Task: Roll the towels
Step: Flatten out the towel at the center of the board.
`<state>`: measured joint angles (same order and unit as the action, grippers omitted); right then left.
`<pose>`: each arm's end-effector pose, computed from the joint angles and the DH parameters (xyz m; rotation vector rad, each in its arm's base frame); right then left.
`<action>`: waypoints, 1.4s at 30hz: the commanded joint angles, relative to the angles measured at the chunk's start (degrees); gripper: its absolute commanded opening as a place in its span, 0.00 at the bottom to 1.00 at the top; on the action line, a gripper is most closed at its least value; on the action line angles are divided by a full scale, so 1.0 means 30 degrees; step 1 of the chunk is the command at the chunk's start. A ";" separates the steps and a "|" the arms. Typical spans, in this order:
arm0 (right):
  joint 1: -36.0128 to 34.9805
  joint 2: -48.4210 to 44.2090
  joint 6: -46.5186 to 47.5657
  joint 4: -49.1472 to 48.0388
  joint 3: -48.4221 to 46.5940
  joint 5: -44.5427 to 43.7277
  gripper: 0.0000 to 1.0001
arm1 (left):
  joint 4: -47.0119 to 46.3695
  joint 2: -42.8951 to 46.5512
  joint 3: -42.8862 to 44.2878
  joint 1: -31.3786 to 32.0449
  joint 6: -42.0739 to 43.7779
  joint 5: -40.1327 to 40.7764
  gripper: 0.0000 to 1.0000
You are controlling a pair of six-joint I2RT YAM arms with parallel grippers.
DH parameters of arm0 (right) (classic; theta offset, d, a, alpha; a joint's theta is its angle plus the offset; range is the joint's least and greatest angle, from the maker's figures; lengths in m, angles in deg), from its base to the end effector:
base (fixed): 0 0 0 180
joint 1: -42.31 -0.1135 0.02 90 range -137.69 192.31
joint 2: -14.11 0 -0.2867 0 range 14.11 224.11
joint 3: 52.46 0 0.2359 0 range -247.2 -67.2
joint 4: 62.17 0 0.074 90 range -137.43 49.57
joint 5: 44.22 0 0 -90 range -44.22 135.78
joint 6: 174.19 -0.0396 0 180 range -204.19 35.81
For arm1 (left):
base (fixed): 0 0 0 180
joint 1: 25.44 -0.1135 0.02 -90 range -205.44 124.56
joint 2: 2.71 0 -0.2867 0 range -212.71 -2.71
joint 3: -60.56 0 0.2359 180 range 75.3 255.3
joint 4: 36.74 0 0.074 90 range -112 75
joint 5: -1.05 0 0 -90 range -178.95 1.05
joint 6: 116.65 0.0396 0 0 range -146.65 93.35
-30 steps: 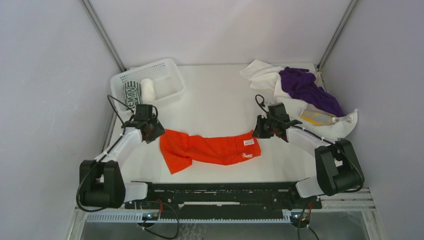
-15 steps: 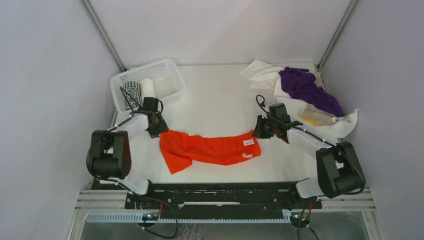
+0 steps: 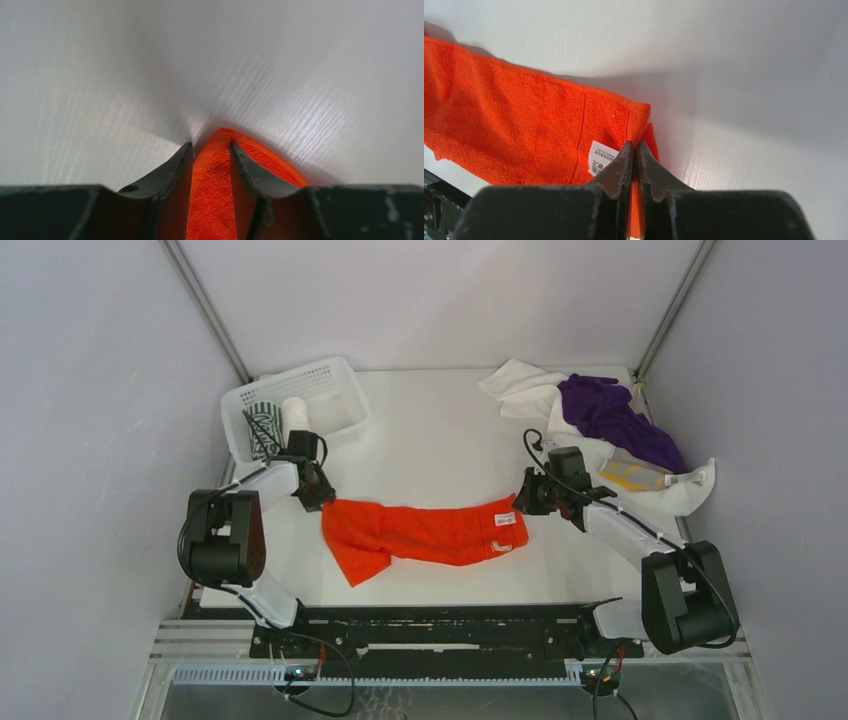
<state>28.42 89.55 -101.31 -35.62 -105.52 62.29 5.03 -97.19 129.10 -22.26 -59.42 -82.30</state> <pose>0.2299 0.0684 0.2168 -0.0644 2.4646 0.5907 0.2973 -0.0119 0.1913 -0.7290 2.6377 -0.0151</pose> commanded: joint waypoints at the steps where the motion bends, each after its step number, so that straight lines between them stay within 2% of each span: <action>1: 0.0204 -0.0743 -0.0008 -0.0565 0.0044 -0.0530 0.01 | -0.0129 -0.0262 0.0727 -0.0148 0.0387 -0.0860 0.31; 5: 0.0387 -0.1113 -0.0010 -0.0442 0.0060 -0.0775 0.01 | -0.0222 -0.0232 0.0703 -0.0200 0.0608 -0.1361 0.08; 7: 0.0557 -0.1446 -0.0042 -0.0455 0.0034 -0.0752 0.01 | -0.0220 0.0206 0.0699 -0.0303 0.0640 -0.1523 0.01; 22: 0.1361 -0.8750 0.1361 0.0832 -0.3773 -0.2447 0.00 | 0.0967 1.1505 0.3897 -0.0420 0.4337 -0.1305 0.00; 27: 0.1354 -1.2196 0.2390 0.1237 -0.4072 -0.2246 0.00 | 0.1335 1.6141 0.3511 -0.0430 0.5004 -0.1012 0.00; 33: 0.1363 -1.5830 0.3430 0.3222 -0.4070 -0.1304 0.00 | 0.2717 2.0353 0.2466 -0.0431 0.4536 -0.1226 0.00; 38: 0.1362 -1.7170 0.3419 0.4943 -0.3938 -0.1035 0.01 | 0.4091 2.1793 0.1998 -0.0418 0.4014 -0.1548 0.00; 42: 0.1377 -1.6415 0.2781 0.4864 -0.3012 -0.1186 0.01 | 0.3802 2.0845 0.0688 -0.0421 0.3304 -0.1808 0.00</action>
<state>32.07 37.99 -92.92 -22.79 -116.28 60.76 15.59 -31.18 135.51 -23.22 -47.73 -88.22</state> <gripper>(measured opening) 0.007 0.005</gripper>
